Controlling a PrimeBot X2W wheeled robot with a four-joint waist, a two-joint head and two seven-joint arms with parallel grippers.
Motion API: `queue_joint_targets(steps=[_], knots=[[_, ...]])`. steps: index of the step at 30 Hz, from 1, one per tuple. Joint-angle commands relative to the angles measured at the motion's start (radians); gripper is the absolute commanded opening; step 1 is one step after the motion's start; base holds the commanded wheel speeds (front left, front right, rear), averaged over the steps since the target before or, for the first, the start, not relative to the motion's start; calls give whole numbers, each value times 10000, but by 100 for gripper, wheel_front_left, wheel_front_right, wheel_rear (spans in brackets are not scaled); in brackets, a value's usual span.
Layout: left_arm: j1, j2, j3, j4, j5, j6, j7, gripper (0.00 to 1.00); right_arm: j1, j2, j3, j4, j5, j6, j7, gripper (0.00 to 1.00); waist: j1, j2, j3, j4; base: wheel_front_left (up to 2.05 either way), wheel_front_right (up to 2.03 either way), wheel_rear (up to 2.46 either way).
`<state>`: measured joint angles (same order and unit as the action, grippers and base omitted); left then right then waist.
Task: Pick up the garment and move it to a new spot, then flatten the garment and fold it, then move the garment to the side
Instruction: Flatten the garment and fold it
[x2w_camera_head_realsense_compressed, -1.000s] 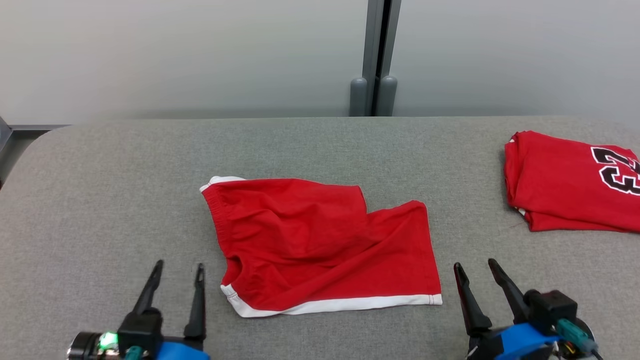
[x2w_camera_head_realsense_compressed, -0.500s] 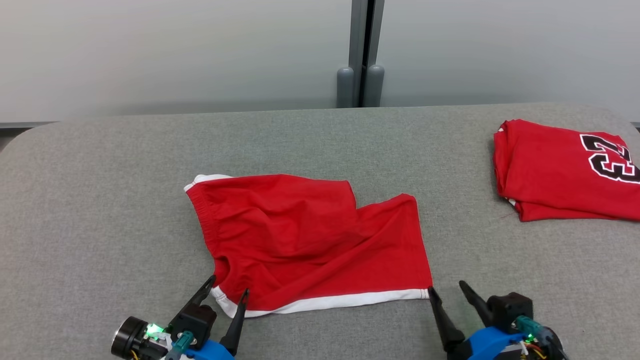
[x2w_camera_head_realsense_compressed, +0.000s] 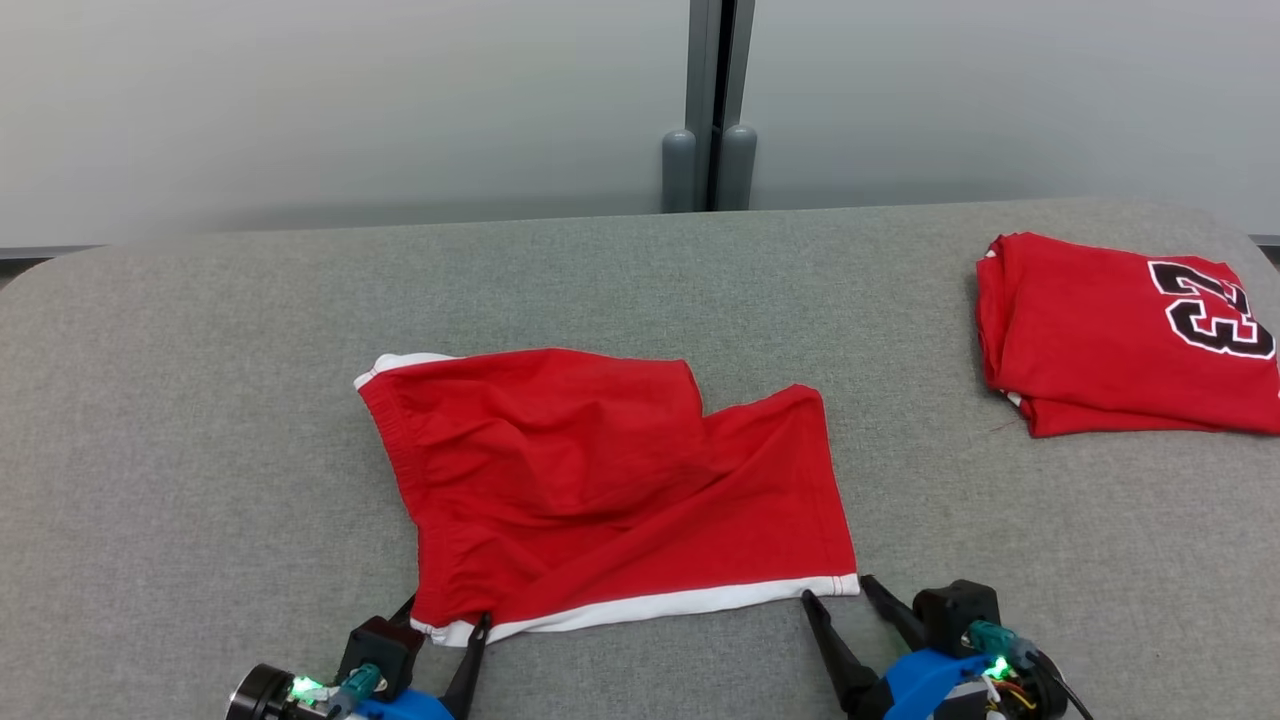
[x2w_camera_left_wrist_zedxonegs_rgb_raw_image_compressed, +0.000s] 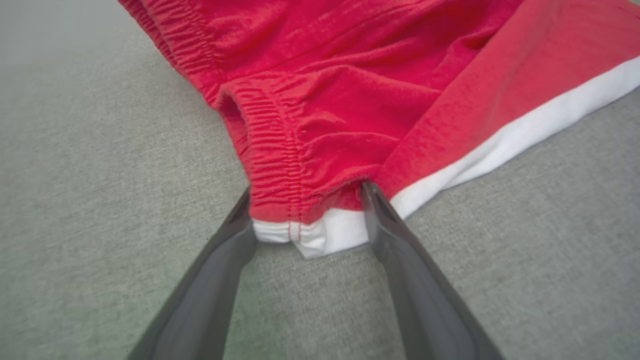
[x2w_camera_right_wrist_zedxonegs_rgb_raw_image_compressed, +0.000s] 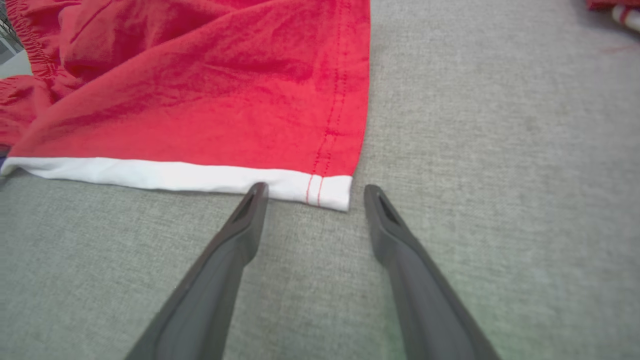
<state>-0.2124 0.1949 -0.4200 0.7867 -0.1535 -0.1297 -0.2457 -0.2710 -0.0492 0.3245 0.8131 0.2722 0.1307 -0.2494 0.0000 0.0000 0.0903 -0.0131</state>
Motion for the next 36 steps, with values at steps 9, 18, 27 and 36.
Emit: queue_joint_targets(steps=[9, 18, 27, 36], knots=[[-324, -110, -354, 652, -880, -1, -43, 0, -626, -22, 830, 765, 1014, 3, -128, 0, 0, 0, 33, 61, 0, 0, 0], [-893, 10, -278, -1178, -2386, -1, -199, 0, -1049, -136, 122, -961, 926, 2, -165, 0, 0, 0, 263, 111, 0, 0, 0], [-3887, 741, -366, -3319, -3544, -2, 405, 0, -4146, -796, -190, -1906, 869, 2, -49, 0, 0, 0, 1194, 64, 0, 0, 0], [-9389, 927, -451, -2509, -4131, -2, 1384, 0, -9794, -1150, -542, -616, 2048, 2, 624, 0, 0, 0, 3045, -154, 0, 0, 0]])
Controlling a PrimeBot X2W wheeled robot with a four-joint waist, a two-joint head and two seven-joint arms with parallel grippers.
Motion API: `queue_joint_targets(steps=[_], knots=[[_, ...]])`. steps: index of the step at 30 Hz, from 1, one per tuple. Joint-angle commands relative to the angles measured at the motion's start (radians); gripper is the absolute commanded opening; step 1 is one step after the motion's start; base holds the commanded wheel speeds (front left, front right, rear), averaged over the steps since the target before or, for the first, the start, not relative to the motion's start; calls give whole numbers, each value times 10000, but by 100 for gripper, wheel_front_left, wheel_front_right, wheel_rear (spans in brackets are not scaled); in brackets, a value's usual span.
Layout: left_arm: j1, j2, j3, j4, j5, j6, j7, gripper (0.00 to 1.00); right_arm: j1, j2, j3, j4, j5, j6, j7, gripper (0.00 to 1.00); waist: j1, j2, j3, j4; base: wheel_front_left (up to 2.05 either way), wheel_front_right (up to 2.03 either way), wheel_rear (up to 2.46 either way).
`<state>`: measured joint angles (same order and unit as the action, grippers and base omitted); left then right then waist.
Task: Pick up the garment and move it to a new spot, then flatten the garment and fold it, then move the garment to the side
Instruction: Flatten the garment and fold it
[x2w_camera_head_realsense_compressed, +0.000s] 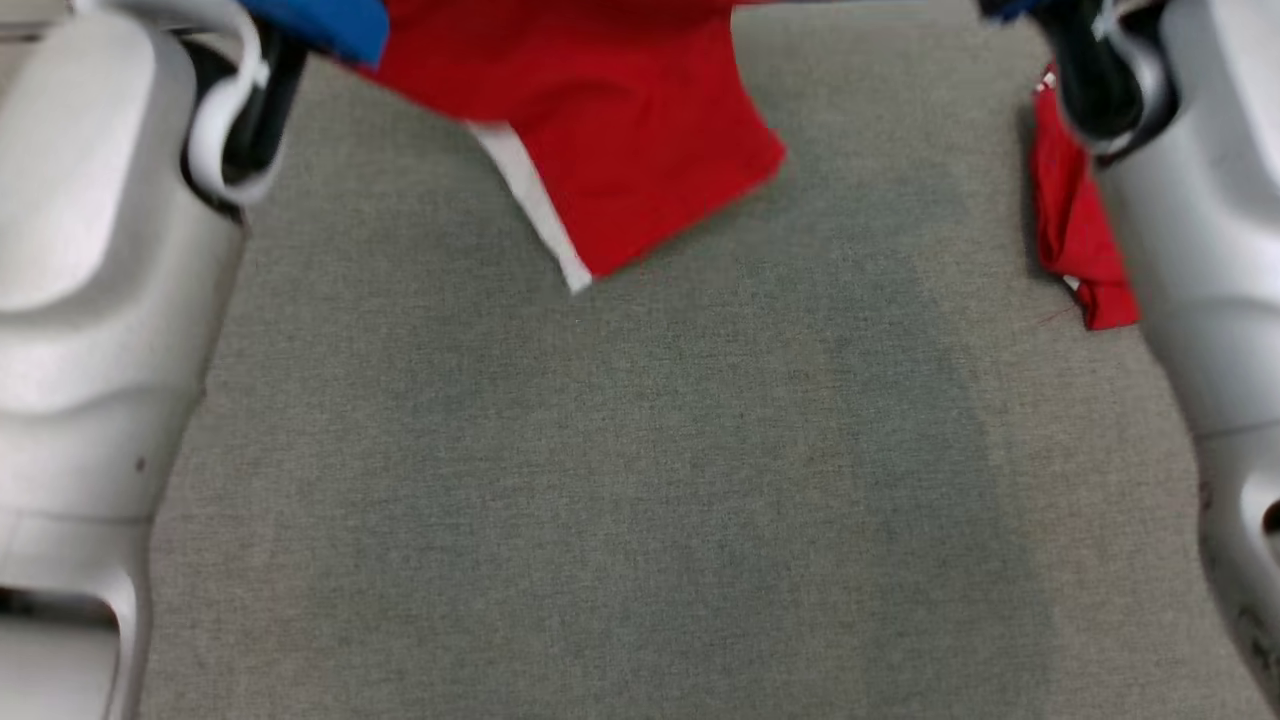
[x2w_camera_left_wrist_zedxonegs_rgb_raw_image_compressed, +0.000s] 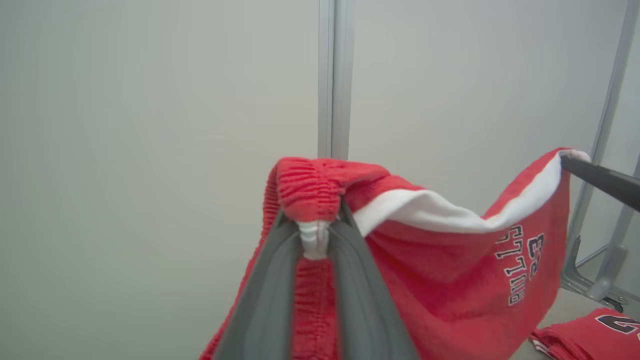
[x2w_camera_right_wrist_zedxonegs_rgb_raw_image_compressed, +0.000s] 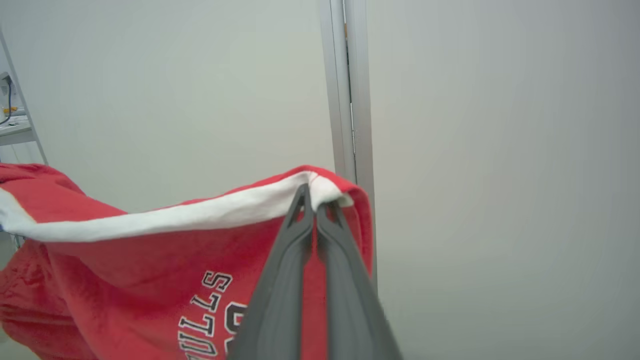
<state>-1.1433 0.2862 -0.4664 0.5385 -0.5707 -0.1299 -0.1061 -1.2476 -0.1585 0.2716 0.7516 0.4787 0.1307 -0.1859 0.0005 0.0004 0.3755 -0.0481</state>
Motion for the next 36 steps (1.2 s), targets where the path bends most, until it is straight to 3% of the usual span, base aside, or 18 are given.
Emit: queue_joint_targets(steps=[1, 7, 12, 19, 23, 26, 36], knots=[[-678, -31, -103, 193, 62, 0, 33, 0, -630, -113, -91, 214, 94, 2, 31, 0, -5, -4, 333, 181, 0, 0, 0], [-3339, -361, -518, 1648, -255, 0, -267, 0, -3102, -123, -149, 1257, 802, 2, 16, 0, -5, -4, 918, 2, 0, 0, 0], [-3573, -549, -1256, 2388, -773, 0, -804, 0, -3019, -244, 623, 1602, 1265, 2, -295, 0, -5, -4, 1037, -53, 0, 0, 0], [-1417, -542, -2292, 2789, -1435, 0, -1466, 0, -751, -347, 1582, 1617, 2286, 2, -705, 0, -5, -4, 826, -8, 0, 0, 0], [-116, -415, -2417, 2752, -1514, 0, -1577, 0, 578, -442, 1992, 1327, 2672, 2, -769, 0, -5, -4, 600, -2, 0, 0, 0], [1670, -406, -2007, 2112, -1148, 97, -1599, 0, 2374, -859, 2495, 610, 2976, 2, -794, 0, -5, -4, 238, 147, 0, 0, 0], [6483, -313, -912, -190, -118, 506, -1597, 0, 7089, -1602, 2140, -1753, 3553, 2, -800, 0, -5, -4, -976, 232, 0, 0, 0]])
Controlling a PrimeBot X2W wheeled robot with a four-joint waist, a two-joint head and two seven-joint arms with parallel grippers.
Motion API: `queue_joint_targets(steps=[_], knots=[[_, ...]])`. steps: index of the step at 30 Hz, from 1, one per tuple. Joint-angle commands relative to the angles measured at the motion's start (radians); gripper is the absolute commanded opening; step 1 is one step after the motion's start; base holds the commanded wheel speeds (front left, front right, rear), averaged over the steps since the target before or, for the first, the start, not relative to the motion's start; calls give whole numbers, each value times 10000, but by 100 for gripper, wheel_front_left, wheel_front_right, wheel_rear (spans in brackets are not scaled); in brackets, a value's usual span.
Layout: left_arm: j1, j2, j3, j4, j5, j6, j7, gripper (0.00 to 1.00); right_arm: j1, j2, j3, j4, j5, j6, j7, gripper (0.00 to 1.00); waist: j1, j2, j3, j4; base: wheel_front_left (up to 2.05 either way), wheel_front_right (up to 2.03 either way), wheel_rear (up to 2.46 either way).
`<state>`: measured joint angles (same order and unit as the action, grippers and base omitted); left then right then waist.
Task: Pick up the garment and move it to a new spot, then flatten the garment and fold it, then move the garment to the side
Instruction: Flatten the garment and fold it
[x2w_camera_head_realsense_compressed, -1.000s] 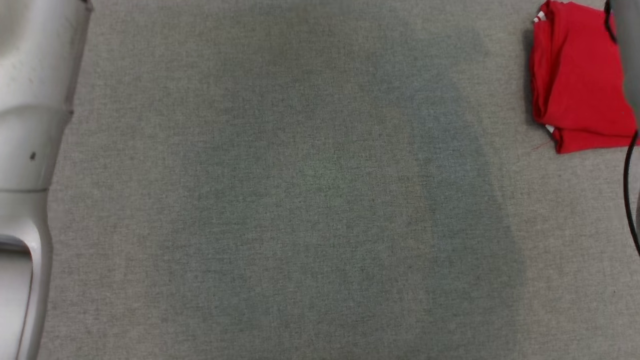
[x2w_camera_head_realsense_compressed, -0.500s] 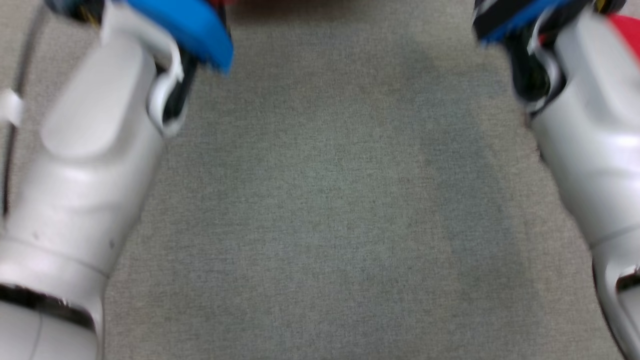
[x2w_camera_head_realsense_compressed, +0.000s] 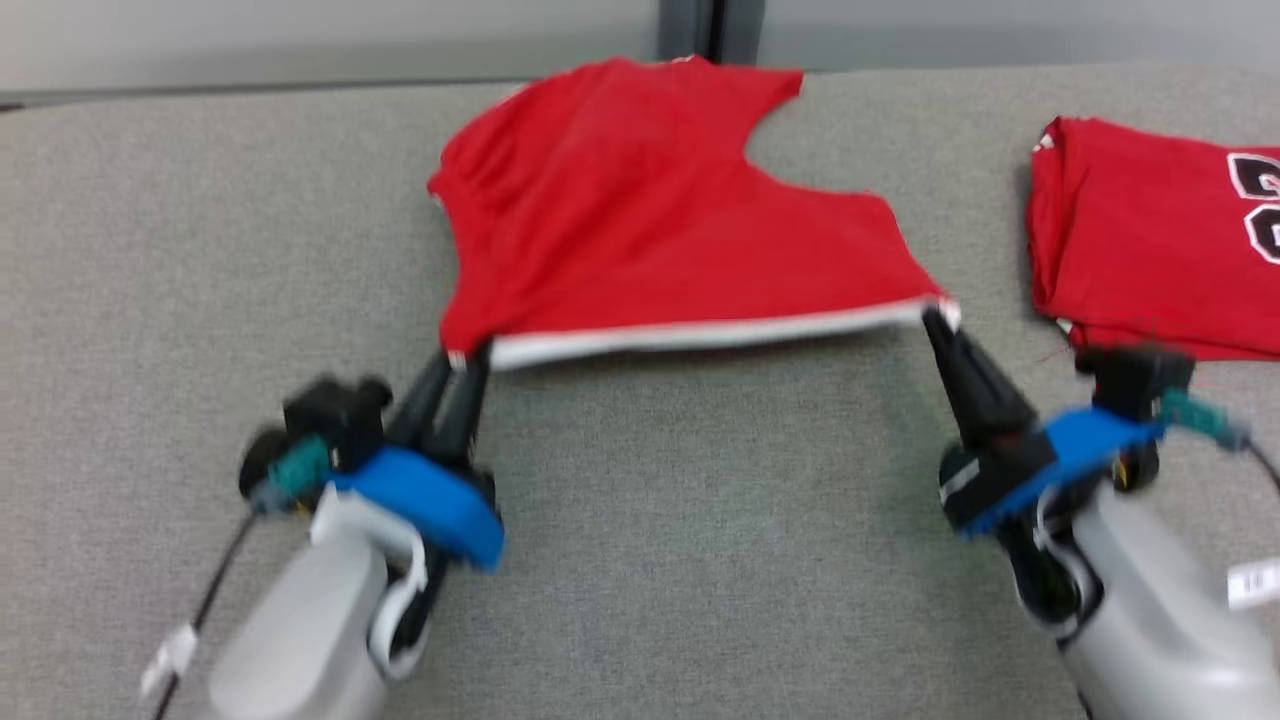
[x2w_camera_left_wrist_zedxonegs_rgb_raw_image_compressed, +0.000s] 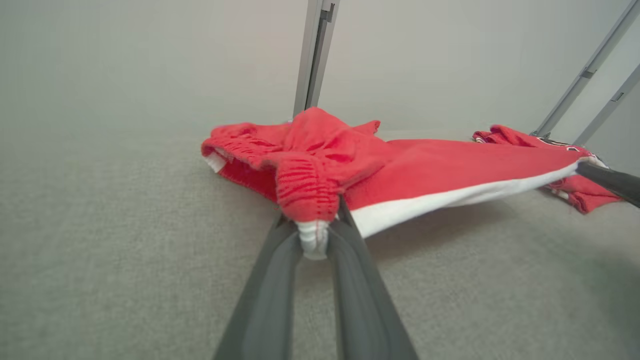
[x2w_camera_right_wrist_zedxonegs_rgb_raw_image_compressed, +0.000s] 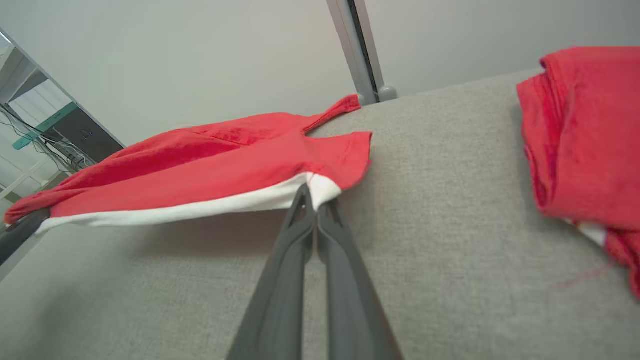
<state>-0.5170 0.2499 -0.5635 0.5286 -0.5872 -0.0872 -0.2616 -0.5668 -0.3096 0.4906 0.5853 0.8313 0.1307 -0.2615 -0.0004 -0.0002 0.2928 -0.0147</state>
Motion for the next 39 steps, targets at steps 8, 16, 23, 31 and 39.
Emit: queue_joint_targets(steps=[8, 16, 23, 31, 39], knots=[[2730, -97, 417, -1152, 245, 186, -43, 0, 3045, -54, -653, -1134, -194, 2, -47, 0, 4, 2, -939, -32, 0, 0, 0], [4918, -237, 684, -2198, 224, 542, -46, 0, 5622, 374, -1716, -2379, -653, 0, 127, 0, 4, 2, -1458, -2, 0, 0, 0], [5271, -502, 857, -2516, 290, 434, -44, 0, 6082, 800, -2613, -3333, -1477, 0, 627, 0, 4, 2, -1531, 80, 0, 0, 0], [4410, -709, 878, -2495, 269, 268, -33, 0, 4545, 660, -3193, -3746, -2394, 0, 1224, 0, 4, 2, -1366, 230, 0, 0, 0], [2979, -931, 787, -2154, 334, 106, 174, 0, 1517, 371, -2819, -2626, -2854, 2, 1598, 0, 4, 2, -631, 737, 0, 0, 0]])
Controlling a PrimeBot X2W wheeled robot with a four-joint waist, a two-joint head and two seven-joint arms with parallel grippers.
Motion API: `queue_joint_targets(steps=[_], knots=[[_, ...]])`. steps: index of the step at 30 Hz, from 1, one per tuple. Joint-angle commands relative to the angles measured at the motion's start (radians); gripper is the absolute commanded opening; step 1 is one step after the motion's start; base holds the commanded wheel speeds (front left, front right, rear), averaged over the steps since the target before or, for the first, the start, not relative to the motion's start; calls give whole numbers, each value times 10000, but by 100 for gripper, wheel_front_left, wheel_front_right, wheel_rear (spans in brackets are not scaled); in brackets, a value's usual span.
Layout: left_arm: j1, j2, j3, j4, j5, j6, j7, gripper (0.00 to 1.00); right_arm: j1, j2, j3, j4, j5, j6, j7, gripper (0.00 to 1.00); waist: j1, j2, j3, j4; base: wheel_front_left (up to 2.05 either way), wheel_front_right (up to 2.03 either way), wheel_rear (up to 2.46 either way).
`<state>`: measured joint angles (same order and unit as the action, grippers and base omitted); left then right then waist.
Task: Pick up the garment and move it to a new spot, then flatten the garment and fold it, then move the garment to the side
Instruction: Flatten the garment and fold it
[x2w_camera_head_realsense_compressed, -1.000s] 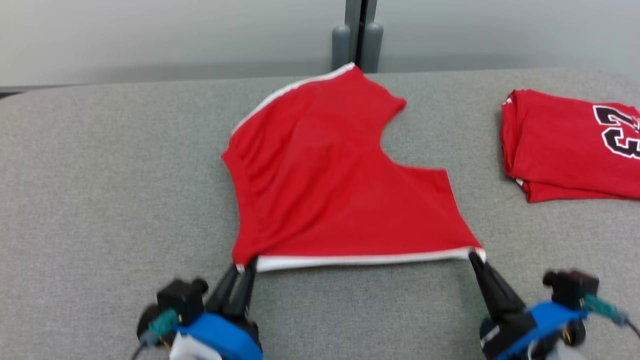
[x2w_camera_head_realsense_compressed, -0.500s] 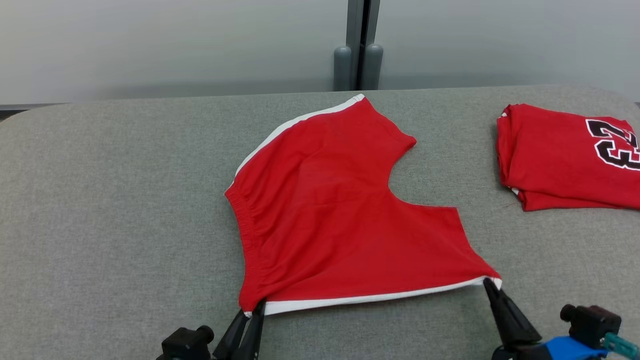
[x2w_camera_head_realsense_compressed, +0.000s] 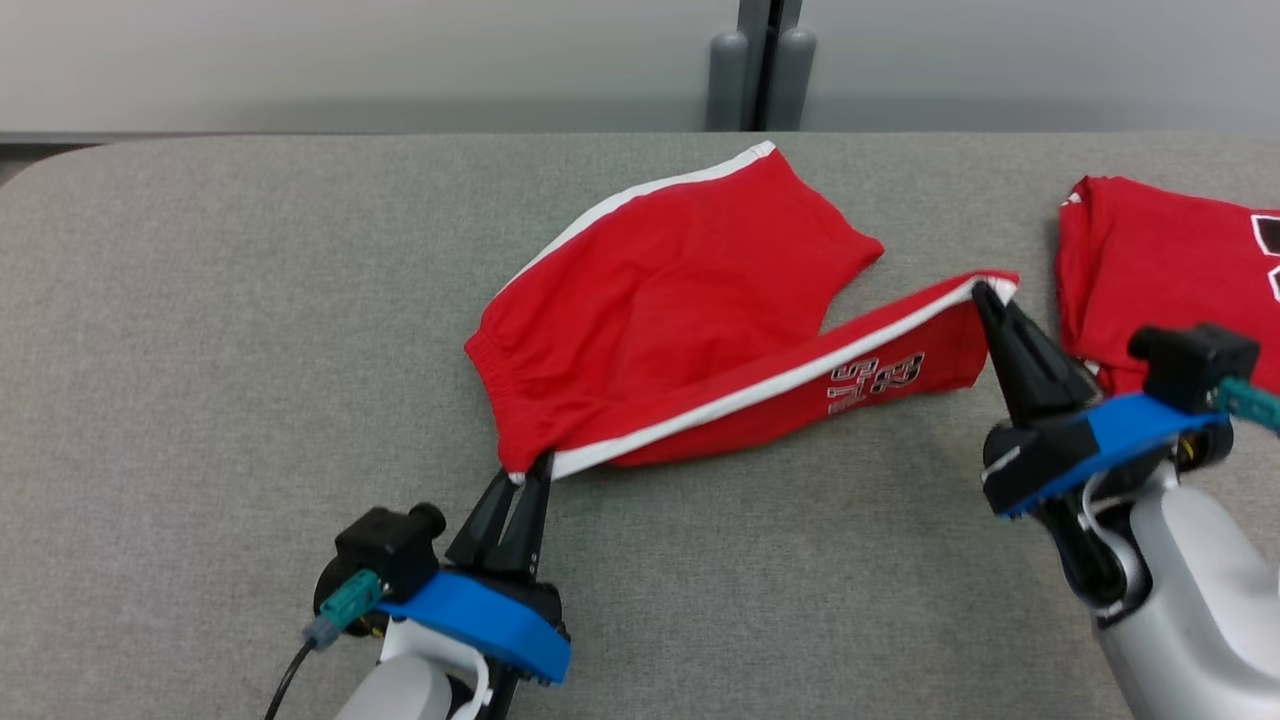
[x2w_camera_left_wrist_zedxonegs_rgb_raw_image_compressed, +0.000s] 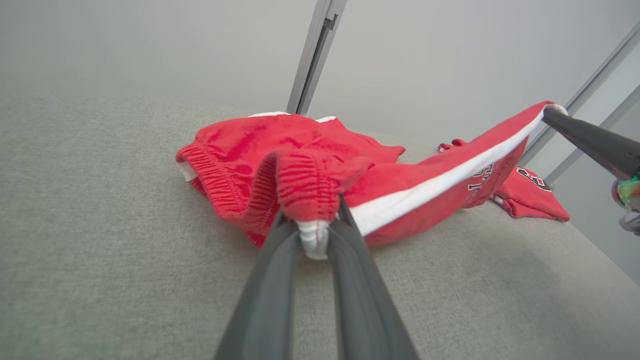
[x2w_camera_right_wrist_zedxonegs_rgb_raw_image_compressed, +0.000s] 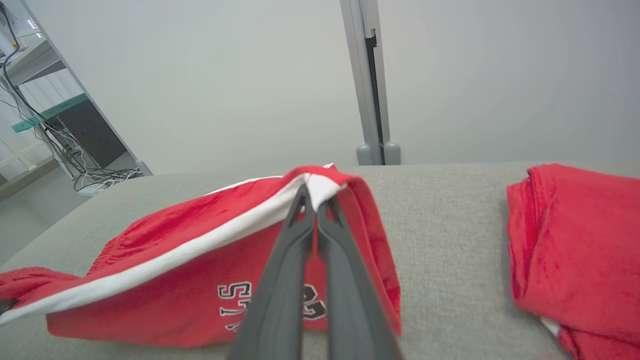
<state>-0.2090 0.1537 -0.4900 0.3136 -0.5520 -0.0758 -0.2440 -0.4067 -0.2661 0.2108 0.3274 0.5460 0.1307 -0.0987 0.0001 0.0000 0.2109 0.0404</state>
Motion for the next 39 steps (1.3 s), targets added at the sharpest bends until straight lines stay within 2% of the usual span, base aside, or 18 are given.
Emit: queue_joint_targets(steps=[1, 14, 24, 25, 26, 27, 33, 39], knots=[[-338, -38, 96, 66, -47, -9, 0, 0, -515, -78, 73, 248, -67, 2, 13, 0, -1, 0, 309, 261, 0, 0, 0], [-3504, -660, 284, 1679, -344, -195, 137, 0, -5958, 250, 859, 4871, -335, 2, -65, 0, -1, 0, 2106, 1313, 0, 0, 0], [-5183, -922, 38, 3131, -525, -368, -60, 0, -8302, 516, 1398, 7806, -674, 2, -671, 0, -1, 0, 2964, 1686, 0, 0, 0], [-5288, -934, -38, 3226, -442, -382, -79, 36, -8432, 544, 1416, 8017, -674, 2, -752, 0, -1, 0, 3005, 1702, 0, 0, 0], [-5381, -948, -92, 3316, -389, -377, -119, 100, -8534, 577, 1450, 8179, -682, 2, -827, 49, -1, 0, 3029, 1713, 0, 0, 0], [-5440, -958, -108, 3387, -355, -344, -152, 100, -8599, 625, 1485, 8372, -657, 2, -852, 100, -1, 0, 3040, 1725, 0, 0, 0], [-5199, -1006, -135, 3336, 111, -190, -217, 100, -8339, 674, 1839, 8893, -488, 2, -1135, 100, -1, 0, 2690, 1733, 0, 0, 0], [-3870, -682, 614, 1747, 942, 141, -218, 100, -7670, 214, 2403, 9002, -363, 2, -1274, 100, -1, 0, 2167, 1808, 0, 0, 0]])
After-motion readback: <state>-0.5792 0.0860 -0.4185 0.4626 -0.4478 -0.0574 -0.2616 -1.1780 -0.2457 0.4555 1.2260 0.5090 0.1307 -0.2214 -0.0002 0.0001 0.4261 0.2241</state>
